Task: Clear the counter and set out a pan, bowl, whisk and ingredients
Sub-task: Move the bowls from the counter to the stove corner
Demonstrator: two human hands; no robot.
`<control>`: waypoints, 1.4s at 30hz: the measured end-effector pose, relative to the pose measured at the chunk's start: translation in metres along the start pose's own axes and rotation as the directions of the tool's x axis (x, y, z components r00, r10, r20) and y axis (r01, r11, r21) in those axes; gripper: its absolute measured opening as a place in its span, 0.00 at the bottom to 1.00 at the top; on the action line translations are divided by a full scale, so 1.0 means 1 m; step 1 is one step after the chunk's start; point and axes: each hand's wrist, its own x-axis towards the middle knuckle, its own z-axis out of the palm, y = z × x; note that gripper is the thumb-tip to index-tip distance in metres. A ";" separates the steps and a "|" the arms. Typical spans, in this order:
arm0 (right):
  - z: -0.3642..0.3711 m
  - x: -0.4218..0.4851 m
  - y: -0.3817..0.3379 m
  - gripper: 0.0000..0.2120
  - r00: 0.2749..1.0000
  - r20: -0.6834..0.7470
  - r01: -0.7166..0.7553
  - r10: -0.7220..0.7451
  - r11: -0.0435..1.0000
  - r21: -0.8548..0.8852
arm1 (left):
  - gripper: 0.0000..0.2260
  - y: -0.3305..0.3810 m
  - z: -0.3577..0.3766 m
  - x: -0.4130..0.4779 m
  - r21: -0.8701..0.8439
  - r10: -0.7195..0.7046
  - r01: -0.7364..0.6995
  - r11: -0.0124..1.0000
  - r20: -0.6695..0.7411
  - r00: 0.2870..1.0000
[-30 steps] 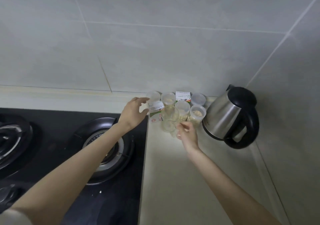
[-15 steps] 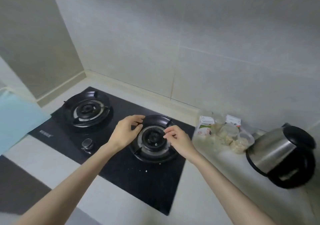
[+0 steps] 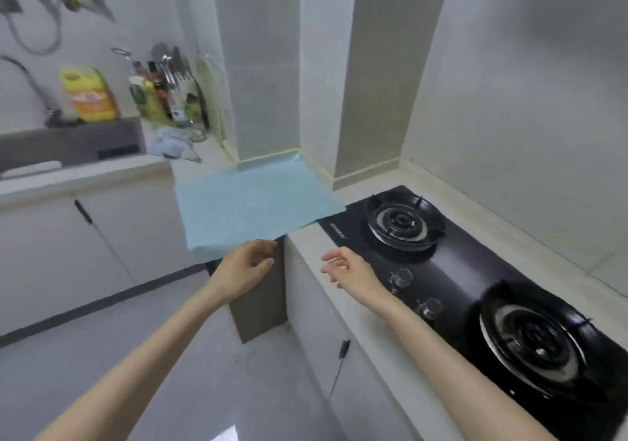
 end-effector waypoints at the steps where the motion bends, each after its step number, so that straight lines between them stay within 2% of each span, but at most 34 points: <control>1: 0.025 0.008 -0.015 0.05 0.999 0.037 0.020 -0.019 1.000 -0.002 | 0.15 -0.018 -0.023 -0.008 -0.011 -0.034 0.034 0.999 -0.030 0.999; 8: 0.195 0.057 -0.117 0.06 0.950 0.278 0.149 -0.144 0.989 0.002 | 0.16 -0.133 -0.173 -0.078 -0.055 -0.234 0.228 0.972 -0.240 0.942; 17: 0.385 0.122 -0.220 0.06 0.789 0.542 0.309 -0.287 0.950 0.054 | 0.14 -0.255 -0.305 -0.132 -0.191 -0.420 0.379 0.905 -0.529 0.737; 23: 0.498 0.193 -0.285 0.06 0.669 0.665 0.376 -0.332 0.923 0.082 | 0.15 -0.327 -0.392 -0.122 -0.228 -0.475 0.437 0.870 -0.627 0.617; 26: 0.552 0.237 -0.323 0.07 0.600 0.719 0.412 -0.351 0.906 0.098 | 0.15 -0.360 -0.442 -0.107 -0.272 -0.511 0.464 0.843 -0.673 0.534; 28: 0.577 0.258 -0.345 0.07 0.576 0.733 0.423 -0.362 0.899 0.112 | 0.15 -0.373 -0.470 -0.100 -0.287 -0.527 0.478 0.830 -0.687 0.501; 34: 0.672 0.309 -0.418 0.06 0.475 0.787 0.462 -0.394 0.873 0.158 | 0.15 -0.426 -0.555 -0.092 -0.375 -0.562 0.482 0.792 -0.756 0.335; 42: 0.796 0.349 -0.476 0.07 0.404 0.831 0.455 -0.381 0.872 0.179 | 0.15 -0.521 -0.635 -0.095 -0.462 -0.617 0.481 0.745 -0.751 0.235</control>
